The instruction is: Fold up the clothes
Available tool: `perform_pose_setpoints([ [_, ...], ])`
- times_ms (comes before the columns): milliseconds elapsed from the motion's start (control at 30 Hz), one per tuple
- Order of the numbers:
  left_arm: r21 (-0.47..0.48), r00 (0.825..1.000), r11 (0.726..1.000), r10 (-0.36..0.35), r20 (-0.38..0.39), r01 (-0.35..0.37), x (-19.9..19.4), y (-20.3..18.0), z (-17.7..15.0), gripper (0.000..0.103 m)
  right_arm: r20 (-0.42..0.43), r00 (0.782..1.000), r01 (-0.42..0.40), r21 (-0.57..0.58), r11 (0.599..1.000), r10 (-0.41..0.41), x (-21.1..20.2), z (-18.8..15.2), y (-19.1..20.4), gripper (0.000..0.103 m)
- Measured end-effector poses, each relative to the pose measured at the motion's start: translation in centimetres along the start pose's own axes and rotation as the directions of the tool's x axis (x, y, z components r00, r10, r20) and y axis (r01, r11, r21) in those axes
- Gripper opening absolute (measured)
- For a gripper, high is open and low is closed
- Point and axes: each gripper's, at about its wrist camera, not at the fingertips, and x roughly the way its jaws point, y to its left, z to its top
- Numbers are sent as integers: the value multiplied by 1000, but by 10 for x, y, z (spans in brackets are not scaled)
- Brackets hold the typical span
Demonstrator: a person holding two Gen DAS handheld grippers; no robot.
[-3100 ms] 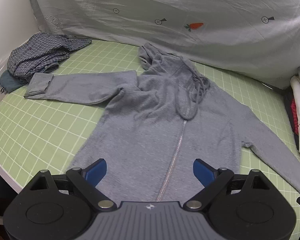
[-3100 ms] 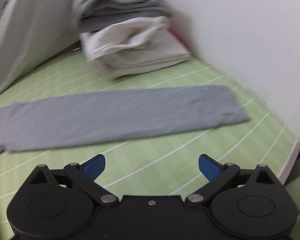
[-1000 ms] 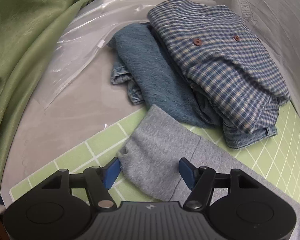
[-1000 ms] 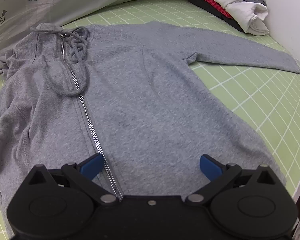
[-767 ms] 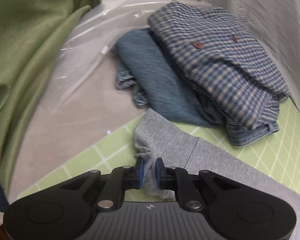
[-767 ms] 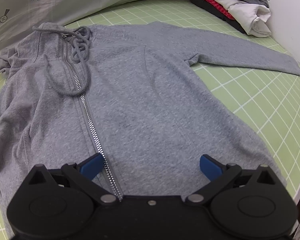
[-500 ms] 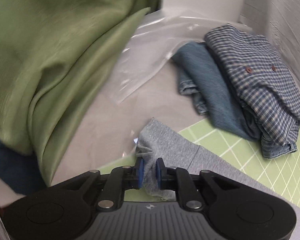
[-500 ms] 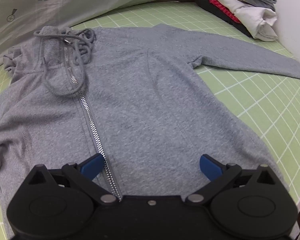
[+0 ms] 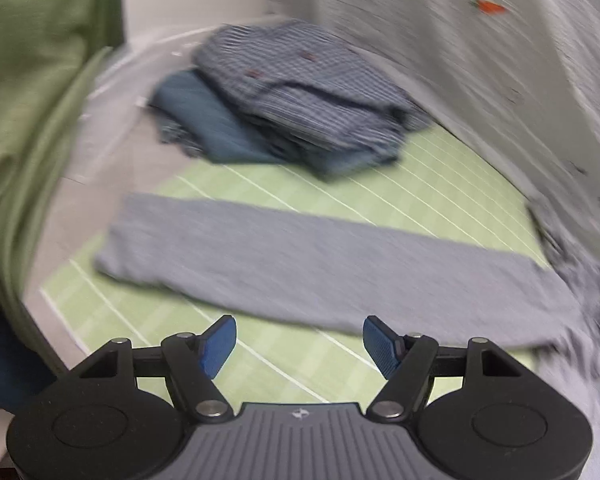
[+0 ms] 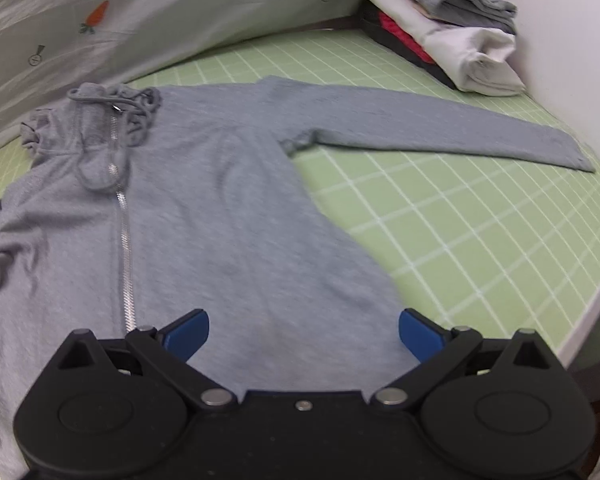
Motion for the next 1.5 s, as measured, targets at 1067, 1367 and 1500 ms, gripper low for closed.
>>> perform_pose_setpoints([
  [1067, 259, 999, 965, -48, 9, 44, 1, -254, -28, 93, 62, 965, -232, -243, 942, 254, 19, 86, -49, 100],
  [1367, 202, 998, 979, 26, -65, -12, 101, -298, 27, 94, 98, 951, -242, -356, 903, 293, 98, 197, 38, 100],
  [1500, 133, 991, 989, 86, -107, -72, 148, -311, 55, 94, 65, 940, -286, -384, 878, 335, 138, 248, 89, 100],
])
